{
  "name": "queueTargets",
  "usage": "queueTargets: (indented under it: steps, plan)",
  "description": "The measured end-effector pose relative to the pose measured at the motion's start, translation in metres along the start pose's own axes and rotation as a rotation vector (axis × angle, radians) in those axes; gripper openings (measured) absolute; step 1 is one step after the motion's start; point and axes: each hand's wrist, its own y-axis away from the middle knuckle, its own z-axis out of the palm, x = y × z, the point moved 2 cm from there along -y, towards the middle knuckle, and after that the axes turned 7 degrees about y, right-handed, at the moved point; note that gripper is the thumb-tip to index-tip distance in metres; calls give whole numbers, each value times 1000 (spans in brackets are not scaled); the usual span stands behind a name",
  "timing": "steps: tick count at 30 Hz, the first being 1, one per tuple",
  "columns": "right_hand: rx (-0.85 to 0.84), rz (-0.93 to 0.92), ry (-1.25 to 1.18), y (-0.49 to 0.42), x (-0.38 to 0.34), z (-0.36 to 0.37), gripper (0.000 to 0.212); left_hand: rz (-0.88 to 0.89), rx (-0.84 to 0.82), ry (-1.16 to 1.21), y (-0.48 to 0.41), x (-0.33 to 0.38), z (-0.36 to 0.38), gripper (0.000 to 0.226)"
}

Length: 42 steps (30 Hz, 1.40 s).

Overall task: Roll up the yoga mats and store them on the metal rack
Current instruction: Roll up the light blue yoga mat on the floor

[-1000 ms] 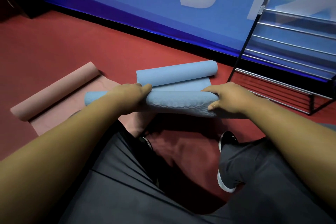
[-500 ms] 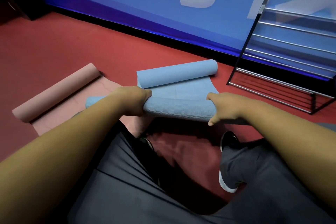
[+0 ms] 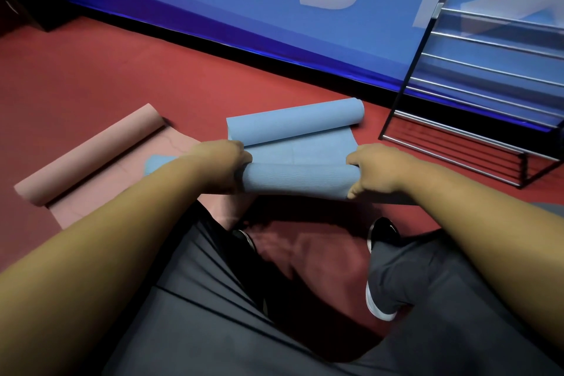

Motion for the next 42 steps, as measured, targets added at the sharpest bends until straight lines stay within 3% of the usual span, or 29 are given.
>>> queueTargets:
  steps: [4,7,14,16,19,20,25,28,31,35,40,42]
  plan:
    - [16,-6,-60,2,0,-6,41,-10,-4,-50,-5,7,2,39]
    - [-26,-27,-81,4,-3,-6,51,-15,-46,-77,-5,9,8,35]
    - [-110,-21,-138,9,0,-6,57,-74,-37,-102,-9,14,1,67]
    - [-127,-21,-137,11,-4,-6,72,-95,-37,-79,-12,14,2,53]
    - [-129,28,-82,12,-11,-2,119,-101,-63,-2,-13,19,4,42]
    - [-114,44,-61,10,-11,1,121,-104,-71,21,-14,20,4,43]
    - [-60,33,-44,2,-6,3,78,-93,-76,135,-16,12,7,49]
    - [-16,10,-55,1,-6,2,69,-72,-68,184,-14,7,7,43]
    - [69,11,-1,1,-5,-4,67,-26,-5,168,-15,2,4,33]
    - [48,28,16,1,-6,-9,66,-31,45,90,-15,2,1,36]
    - [19,39,-39,4,-8,-12,96,-38,-23,38,-15,7,6,43]
    - [4,45,-21,4,-7,-13,87,-17,-33,35,-15,7,8,40]
